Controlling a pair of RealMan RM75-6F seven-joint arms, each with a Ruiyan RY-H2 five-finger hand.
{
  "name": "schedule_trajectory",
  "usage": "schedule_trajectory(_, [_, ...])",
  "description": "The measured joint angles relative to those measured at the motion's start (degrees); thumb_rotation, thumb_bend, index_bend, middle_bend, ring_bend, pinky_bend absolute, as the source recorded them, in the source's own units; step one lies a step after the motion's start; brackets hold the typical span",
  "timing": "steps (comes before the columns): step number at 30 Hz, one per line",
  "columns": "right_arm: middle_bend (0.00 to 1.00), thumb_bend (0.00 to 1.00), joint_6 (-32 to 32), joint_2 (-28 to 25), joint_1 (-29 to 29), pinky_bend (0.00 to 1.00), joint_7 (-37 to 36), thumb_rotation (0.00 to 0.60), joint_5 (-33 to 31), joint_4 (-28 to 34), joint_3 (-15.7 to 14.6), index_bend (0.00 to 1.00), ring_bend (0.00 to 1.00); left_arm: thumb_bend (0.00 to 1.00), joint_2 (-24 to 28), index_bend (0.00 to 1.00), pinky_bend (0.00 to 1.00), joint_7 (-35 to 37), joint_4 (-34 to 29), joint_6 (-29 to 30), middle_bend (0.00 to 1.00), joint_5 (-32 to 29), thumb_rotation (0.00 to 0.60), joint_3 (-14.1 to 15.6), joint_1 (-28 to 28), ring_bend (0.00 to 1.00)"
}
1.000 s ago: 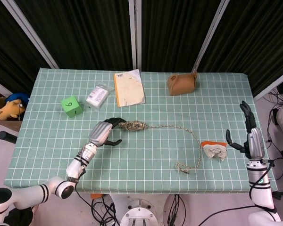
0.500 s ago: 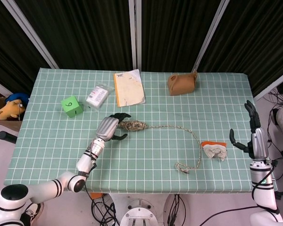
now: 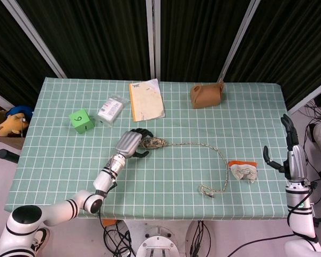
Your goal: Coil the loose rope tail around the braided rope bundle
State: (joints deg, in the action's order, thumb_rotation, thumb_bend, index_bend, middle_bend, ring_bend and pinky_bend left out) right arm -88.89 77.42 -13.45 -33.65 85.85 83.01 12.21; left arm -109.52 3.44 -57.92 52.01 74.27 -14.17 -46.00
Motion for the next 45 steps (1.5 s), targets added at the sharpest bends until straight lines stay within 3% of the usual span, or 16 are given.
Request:
schedule_trajectory(25, [0.00, 0.46, 0.5, 0.8, 0.3, 0.00, -0.8, 0.600, -0.6, -2.3, -0.2, 0.00, 0.00, 0.27, -1.3, 0.40, 0.43, -0.5, 3.0, -2.3, 0.42, -3.1, 0.600, -1.1, -1.9, 0.35])
schedule_trajectory(34, [0.00, 0.46, 0.6, 0.7, 0.5, 0.00, -1.0, 0.600, -0.6, -2.4, -0.2, 0.00, 0.00, 0.33, -1.7, 0.55, 0.56, 1.0, 3.2, -0.9, 0.57, -2.7, 0.600, -1.3, -2.0, 0.49])
schedule_trajectory(45, [0.00, 0.46, 0.6, 0.5, 0.5, 0.00, -0.2, 0.600, -0.4, -2.1, -0.3, 0.00, 0.00, 0.35, -0.7, 0.67, 0.66, 6.7, 1.0, -0.6, 0.67, -2.3, 0.600, -1.8, -1.5, 0.60])
